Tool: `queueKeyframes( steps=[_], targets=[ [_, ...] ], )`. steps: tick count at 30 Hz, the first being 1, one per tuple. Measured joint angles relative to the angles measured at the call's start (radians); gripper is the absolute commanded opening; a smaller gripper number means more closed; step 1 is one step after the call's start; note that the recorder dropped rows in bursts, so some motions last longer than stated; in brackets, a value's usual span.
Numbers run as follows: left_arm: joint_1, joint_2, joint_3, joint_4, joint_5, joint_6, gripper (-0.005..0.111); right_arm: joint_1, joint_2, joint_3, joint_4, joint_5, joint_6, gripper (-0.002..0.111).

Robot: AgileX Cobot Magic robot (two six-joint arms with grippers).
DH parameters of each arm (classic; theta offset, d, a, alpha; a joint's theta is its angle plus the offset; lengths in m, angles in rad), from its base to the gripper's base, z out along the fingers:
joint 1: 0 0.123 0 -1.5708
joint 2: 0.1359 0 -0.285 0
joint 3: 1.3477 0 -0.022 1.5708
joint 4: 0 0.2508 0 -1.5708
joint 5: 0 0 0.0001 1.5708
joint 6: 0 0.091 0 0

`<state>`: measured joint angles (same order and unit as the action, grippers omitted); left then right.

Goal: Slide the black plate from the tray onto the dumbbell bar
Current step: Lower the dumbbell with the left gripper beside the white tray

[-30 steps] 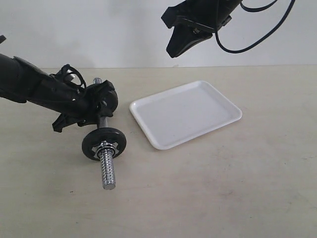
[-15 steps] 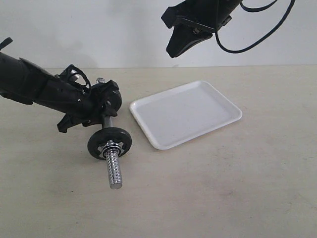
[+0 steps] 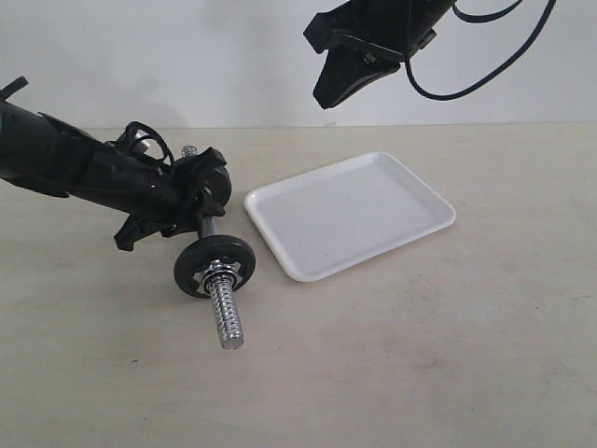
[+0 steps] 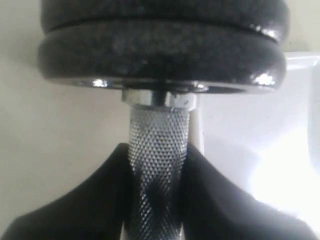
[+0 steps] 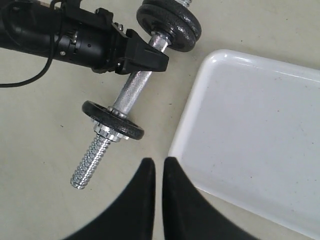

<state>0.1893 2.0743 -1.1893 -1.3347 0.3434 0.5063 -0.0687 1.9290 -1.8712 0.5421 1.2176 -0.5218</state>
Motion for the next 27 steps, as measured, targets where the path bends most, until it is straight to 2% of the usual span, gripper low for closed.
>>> queueKeyframes(
  steps=[8,21,22,24,25,27],
  targets=[
    [0.000,0.004,0.000,-0.076,-0.008,0.075,0.004,0.000,0.000,0.000,0.000,0.000,0.000,0.000],
    [0.000,0.005,0.000,-0.094,-0.016,0.127,0.004,0.000,0.000,0.000,0.000,0.000,0.000,0.000],
    [0.000,0.005,0.000,-0.095,-0.014,0.136,0.006,0.000,0.000,0.000,0.000,0.000,0.000,0.000],
    [0.000,0.005,0.000,-0.097,-0.012,0.144,0.018,0.000,0.000,0.000,0.000,0.000,0.000,0.000],
    [0.000,0.005,0.000,-0.097,-0.012,0.145,0.029,0.000,0.000,0.000,0.000,0.000,0.000,0.000],
    [0.000,0.005,0.000,-0.097,-0.012,0.148,0.042,0.000,0.000,0.000,0.000,0.000,0.000,0.000]
  ],
)
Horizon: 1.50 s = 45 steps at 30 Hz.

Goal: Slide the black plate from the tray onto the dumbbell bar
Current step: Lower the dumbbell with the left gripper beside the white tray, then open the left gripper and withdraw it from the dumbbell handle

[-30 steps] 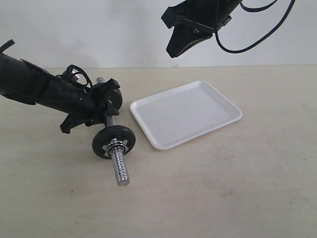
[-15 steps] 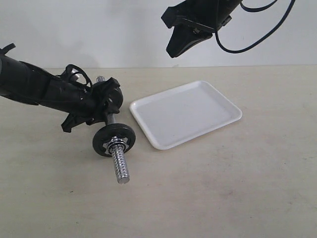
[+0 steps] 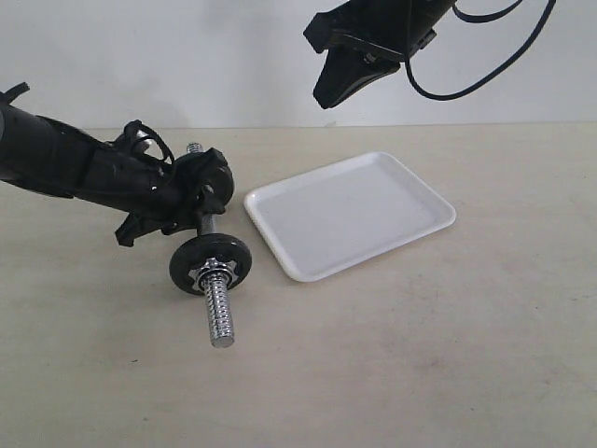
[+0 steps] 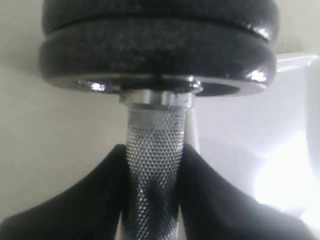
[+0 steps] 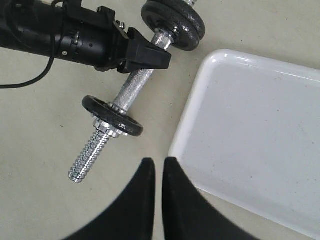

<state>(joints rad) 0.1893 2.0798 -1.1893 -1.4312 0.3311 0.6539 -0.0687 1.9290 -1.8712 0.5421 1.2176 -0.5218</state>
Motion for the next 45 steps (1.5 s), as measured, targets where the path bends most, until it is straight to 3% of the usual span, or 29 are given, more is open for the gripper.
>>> queueKeyframes(
  steps=[3,32,36,45],
  targets=[
    [0.000,-0.014,-0.011,-0.015,0.008,0.008,0.047,0.000,0.000,0.000,0.000,0.000,0.000,0.000],
    [0.000,-0.041,-0.030,-0.047,0.056,0.057,0.046,0.000,0.000,0.000,-0.012,0.000,0.033,0.000],
    [0.000,-0.041,-0.030,-0.011,0.088,0.083,0.041,0.000,0.000,0.000,-0.042,0.000,0.063,0.000],
    [0.000,-0.066,-0.030,0.213,0.123,0.097,0.009,0.000,0.000,0.000,-0.065,0.002,0.070,0.000]
  ],
)
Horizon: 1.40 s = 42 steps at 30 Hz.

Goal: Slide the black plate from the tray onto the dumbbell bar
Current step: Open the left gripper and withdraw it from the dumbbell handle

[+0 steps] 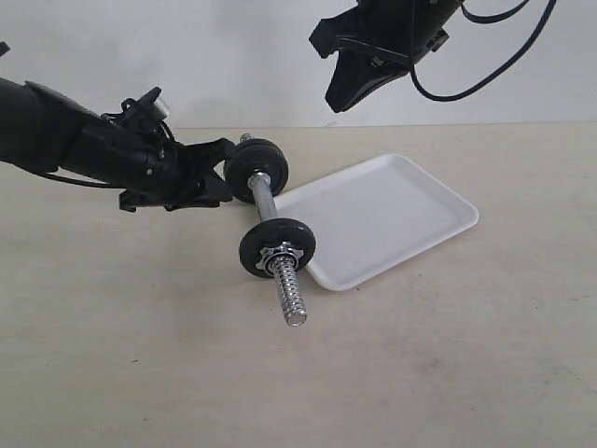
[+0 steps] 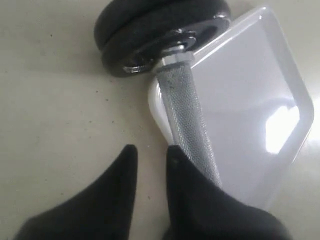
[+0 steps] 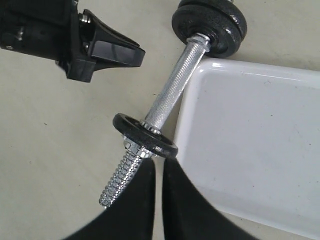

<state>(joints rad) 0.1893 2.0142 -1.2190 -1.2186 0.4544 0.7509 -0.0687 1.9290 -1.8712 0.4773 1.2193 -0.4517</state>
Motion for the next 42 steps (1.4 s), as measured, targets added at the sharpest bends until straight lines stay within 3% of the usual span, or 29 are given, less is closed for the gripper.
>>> queueKeyframes(
  steps=[1,11,17,26,35,42],
  targets=[
    [0.000,-0.009,0.000,0.027,0.005,0.000,0.004,0.000,0.000,0.000,0.000,0.000,0.000,0.000],
    [0.042,-0.151,0.033,0.388,0.105,-0.053,0.004,0.000,0.000,0.000,-0.019,0.000,0.016,0.000],
    [0.042,-0.281,0.130,0.472,0.085,-0.057,0.004,0.000,0.000,0.000,-0.071,0.000,0.053,0.000],
    [0.042,-0.516,0.377,0.451,-0.083,-0.020,0.004,0.000,0.000,0.000,-0.079,0.000,0.060,0.000],
    [0.042,-0.791,0.608,0.235,-0.238,0.144,0.004,0.000,0.000,0.000,-0.041,0.000,0.060,0.000],
    [0.042,-0.991,0.744,0.102,-0.263,0.235,0.004,0.000,-0.013,0.000,0.011,0.000,0.028,0.000]
  ],
)
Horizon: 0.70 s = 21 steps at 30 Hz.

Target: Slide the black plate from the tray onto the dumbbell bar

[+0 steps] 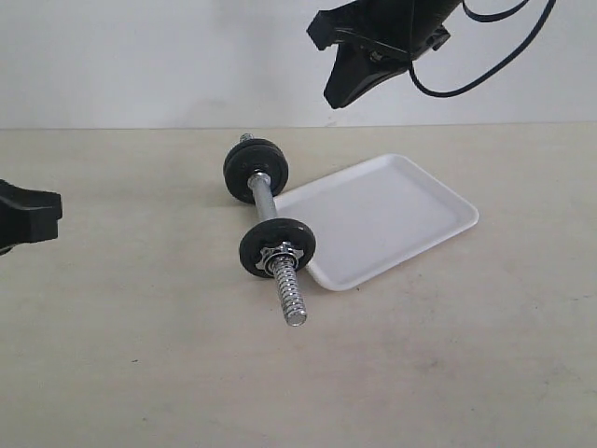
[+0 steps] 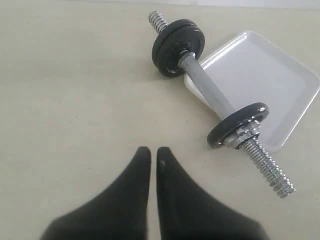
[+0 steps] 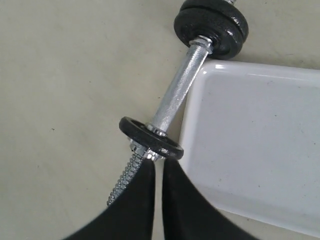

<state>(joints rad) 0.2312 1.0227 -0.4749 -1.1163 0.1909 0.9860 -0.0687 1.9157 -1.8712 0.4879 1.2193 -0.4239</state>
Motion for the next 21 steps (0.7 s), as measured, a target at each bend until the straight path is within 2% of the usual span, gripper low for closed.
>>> queueKeyframes(
  steps=[10,21],
  targets=[
    [0.000,-0.276,0.143,-0.036,0.000,0.021,0.004,0.000,-0.095,0.000,0.008,-0.001,-0.052,0.000],
    [0.000,-0.500,0.275,-0.106,0.002,0.023,0.004,0.000,-0.347,0.000,0.008,-0.087,-0.068,0.000]
  ],
)
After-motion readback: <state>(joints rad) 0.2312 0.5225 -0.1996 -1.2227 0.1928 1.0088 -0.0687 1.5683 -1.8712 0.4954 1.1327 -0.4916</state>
